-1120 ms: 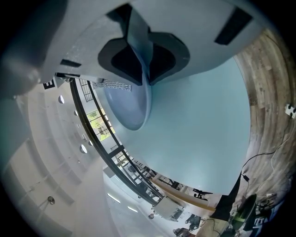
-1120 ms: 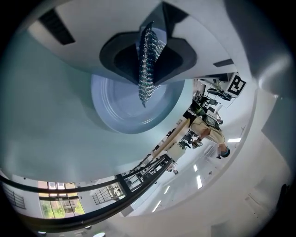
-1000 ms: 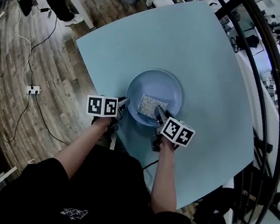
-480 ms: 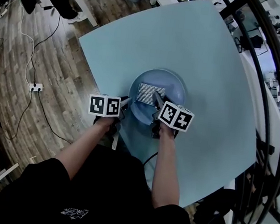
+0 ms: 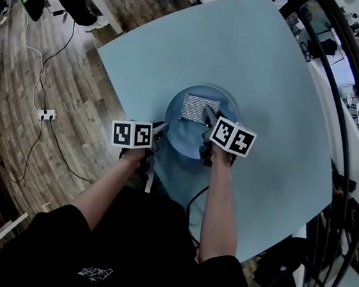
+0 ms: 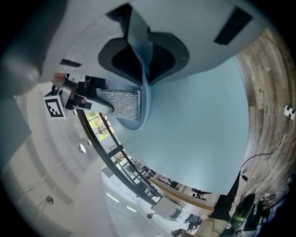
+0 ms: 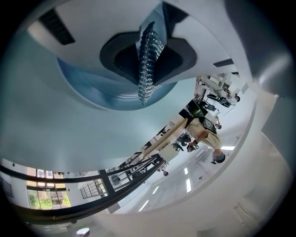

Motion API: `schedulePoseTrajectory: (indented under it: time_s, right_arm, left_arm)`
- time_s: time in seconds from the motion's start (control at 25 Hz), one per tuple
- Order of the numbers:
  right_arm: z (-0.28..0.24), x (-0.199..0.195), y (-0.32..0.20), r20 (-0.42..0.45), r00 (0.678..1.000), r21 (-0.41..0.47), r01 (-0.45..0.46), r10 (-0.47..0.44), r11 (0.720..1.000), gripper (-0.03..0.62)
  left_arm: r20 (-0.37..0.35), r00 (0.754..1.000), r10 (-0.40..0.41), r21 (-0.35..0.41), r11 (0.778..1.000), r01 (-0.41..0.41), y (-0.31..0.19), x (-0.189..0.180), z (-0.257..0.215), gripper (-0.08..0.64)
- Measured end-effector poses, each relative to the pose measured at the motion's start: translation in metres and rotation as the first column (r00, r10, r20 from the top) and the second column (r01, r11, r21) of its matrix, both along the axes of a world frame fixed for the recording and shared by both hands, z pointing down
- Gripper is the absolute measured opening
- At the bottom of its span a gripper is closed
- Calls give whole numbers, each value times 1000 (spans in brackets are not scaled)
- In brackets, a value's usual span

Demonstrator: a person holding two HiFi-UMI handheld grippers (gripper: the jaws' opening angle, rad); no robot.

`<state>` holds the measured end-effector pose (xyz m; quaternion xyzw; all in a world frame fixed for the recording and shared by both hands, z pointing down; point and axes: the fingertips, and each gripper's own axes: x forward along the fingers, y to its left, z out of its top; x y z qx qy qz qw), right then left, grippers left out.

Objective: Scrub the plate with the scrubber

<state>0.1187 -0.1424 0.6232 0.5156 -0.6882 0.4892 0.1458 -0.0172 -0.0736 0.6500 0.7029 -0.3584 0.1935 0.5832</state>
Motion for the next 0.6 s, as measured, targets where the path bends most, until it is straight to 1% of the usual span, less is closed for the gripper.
schedulePoseTrajectory:
  time_s: [0.36, 0.6]
  right_arm:
    - [-2, 36, 1, -17, 995, -2, -101, 101, 995, 87]
    - [-3, 57, 11, -48, 988, -5, -145, 144, 989, 87]
  left_arm:
    - [12, 1000, 25, 1, 1000, -25, 1, 0, 0, 52]
    - [12, 999, 33, -5, 999, -33, 2, -2, 1, 52]
